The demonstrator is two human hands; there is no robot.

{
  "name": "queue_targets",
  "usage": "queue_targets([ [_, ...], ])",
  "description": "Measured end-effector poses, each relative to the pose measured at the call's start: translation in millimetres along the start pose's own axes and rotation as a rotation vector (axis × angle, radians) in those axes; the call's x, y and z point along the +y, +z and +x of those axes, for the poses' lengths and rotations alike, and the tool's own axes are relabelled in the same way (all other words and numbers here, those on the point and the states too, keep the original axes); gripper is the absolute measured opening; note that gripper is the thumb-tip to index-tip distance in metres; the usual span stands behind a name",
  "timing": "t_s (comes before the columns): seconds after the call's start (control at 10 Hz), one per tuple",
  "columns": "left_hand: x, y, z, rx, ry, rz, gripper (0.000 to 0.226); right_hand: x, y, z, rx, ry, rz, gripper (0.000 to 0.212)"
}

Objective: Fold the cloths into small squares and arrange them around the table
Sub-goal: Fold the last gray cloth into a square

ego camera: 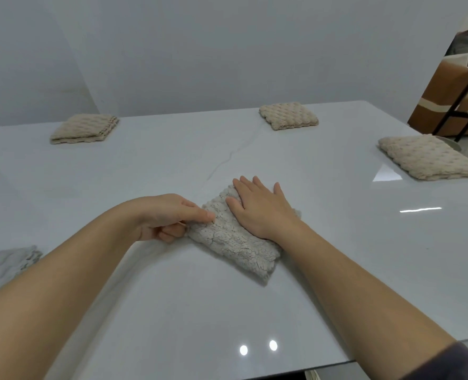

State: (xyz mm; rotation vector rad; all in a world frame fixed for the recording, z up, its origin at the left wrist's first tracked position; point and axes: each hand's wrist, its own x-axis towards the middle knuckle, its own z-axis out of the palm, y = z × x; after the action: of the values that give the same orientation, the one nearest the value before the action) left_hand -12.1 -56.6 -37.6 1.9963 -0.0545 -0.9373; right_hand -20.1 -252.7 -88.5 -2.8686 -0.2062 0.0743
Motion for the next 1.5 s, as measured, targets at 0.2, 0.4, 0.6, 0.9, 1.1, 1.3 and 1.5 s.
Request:
queue_targets([
  [0.2, 3.2, 1.4, 3.3, -0.118, 0.095, -0.078, 0.028, -0.5, 0.8, 1.5, 0.015, -0.003, 0.001, 0.060],
  [0.4, 0.1, -10.2, 2.1, -0.316, 0.142, -0.020, 0.061, 0.7, 1.2, 1.5, 0.025, -0.006, 0.004, 0.060],
  [0.6, -4.9, -16.1, 0.3, -0.094, 0.090, 0.015, 0.065, 1.8, 2.1, 1.1, 0.035, -0.013, 0.011, 0.060],
  [0.9, -15.4, 6.9, -4.9, 0.337, 0.190, 0.058, 0.024, 2.4, 3.6, 0.4, 0.051, -0.008, 0.026, 0.060],
  [1.1, -33.4, 29.1, -8.2, 0.652, 0.171, 0.144, 0.023, -3.4, 0.5, -4.6, 0.181, -0.056, 0.095, 0.050],
  [1.3, -45.0, 41.6, -12.7, 0.790, 0.190, 0.324, 0.037, -3.0, 2.4, -3.9, 0.226, -0.028, 0.053, 0.045],
  [1.5, -34.0, 40.2, -8.9, 0.823, 0.343, 0.504, 0.041, -0.5, 1.3, -5.0, 0.306, 0.034, -0.001, 0.043],
])
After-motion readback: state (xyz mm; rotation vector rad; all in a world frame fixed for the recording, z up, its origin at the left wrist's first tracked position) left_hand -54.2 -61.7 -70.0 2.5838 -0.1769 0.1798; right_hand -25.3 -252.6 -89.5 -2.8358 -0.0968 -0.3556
